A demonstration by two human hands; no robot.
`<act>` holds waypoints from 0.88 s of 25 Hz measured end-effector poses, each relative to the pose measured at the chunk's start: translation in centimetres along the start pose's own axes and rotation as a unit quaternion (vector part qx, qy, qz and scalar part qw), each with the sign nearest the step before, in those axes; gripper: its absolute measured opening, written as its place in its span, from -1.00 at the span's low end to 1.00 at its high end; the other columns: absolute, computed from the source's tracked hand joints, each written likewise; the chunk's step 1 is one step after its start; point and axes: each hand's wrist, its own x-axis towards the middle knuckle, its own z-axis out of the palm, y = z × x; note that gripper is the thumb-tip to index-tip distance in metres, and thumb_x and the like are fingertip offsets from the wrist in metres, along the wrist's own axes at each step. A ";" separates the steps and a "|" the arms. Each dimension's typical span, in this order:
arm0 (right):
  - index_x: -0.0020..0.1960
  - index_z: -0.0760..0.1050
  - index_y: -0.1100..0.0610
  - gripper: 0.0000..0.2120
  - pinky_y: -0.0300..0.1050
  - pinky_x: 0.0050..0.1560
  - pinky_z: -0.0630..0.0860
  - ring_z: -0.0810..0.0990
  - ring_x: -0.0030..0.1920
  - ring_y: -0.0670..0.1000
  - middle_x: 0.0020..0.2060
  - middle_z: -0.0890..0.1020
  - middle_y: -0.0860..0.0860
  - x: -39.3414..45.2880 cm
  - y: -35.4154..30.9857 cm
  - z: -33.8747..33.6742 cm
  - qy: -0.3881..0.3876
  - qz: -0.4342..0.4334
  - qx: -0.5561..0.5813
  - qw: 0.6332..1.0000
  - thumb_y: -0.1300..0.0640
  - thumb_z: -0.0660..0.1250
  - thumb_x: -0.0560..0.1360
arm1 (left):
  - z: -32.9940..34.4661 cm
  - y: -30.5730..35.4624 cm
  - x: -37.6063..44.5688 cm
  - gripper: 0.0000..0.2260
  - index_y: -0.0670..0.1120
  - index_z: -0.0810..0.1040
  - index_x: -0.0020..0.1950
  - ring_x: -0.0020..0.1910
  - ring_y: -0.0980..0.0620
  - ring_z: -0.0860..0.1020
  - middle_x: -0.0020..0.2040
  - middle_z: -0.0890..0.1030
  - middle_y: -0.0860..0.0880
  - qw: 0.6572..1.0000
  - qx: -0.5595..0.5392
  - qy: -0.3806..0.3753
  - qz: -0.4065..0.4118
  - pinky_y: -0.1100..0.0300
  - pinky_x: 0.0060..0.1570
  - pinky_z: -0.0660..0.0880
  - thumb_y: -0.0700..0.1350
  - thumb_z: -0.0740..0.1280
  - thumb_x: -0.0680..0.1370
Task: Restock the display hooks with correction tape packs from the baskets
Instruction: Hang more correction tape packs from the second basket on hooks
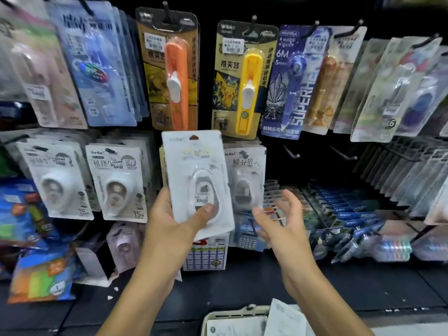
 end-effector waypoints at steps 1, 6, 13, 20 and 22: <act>0.32 0.29 -0.38 -0.40 -0.08 0.10 0.60 0.64 0.15 -0.15 0.29 0.49 -0.33 -0.3 -0.1 0.5 -0.023 -0.028 -0.012 0.999 -0.23 0.52 0.39 | 0.6 0.0 0.3 -0.62 0.14 0.57 0.15 -0.01 0.17 0.71 0.00 0.74 0.17 0.999 0.019 -0.039 -0.009 0.35 -0.18 0.59 -0.26 0.51 0.47; 0.05 0.44 -0.18 -0.75 -0.15 -0.45 0.54 0.68 -0.25 -0.05 -0.07 0.72 -0.05 0.1 -1.5 0.7 -0.065 -0.074 0.018 0.995 0.03 0.47 0.50 | 1.7 0.8 2.8 -0.75 0.19 0.52 0.29 0.23 0.16 0.59 0.23 0.63 0.20 0.952 0.200 -0.231 0.001 0.14 0.19 0.56 0.05 0.36 0.61; 0.18 0.52 -0.27 -0.72 -0.09 -0.17 0.54 0.59 -0.09 -0.14 0.07 0.65 -0.22 -0.1 -0.5 -0.2 -0.007 -0.117 -0.091 0.989 -0.15 0.39 0.47 | 0.1 -0.1 4.6 -0.57 0.03 0.46 0.45 0.57 0.05 0.14 0.62 0.18 0.07 0.869 0.476 -0.061 0.122 -0.06 0.52 0.20 0.02 0.36 0.57; 0.39 0.34 -0.33 -0.38 -0.06 0.13 0.60 0.56 0.26 0.03 0.44 0.36 -0.21 4.7 2.0 0.9 -0.042 -0.001 -0.096 0.995 0.23 0.42 0.55 | 1.1 -1.9 2.8 -0.42 0.11 0.23 0.59 0.64 0.04 -0.11 0.67 -0.07 0.06 0.840 0.521 -0.064 0.137 0.06 0.55 -0.12 0.05 0.31 0.58; 0.35 0.35 -0.30 -0.45 -0.29 -0.01 0.50 0.52 0.23 -0.08 0.38 0.38 -0.23 3.2 5.2 -1.0 -0.052 0.009 -0.117 0.992 0.22 0.41 0.56 | 1.3 -2.9 1.2 -0.43 0.08 0.27 0.57 0.63 -0.04 -0.03 0.67 0.02 -0.01 0.838 0.524 -0.083 0.126 -0.04 0.57 -0.01 0.03 0.32 0.57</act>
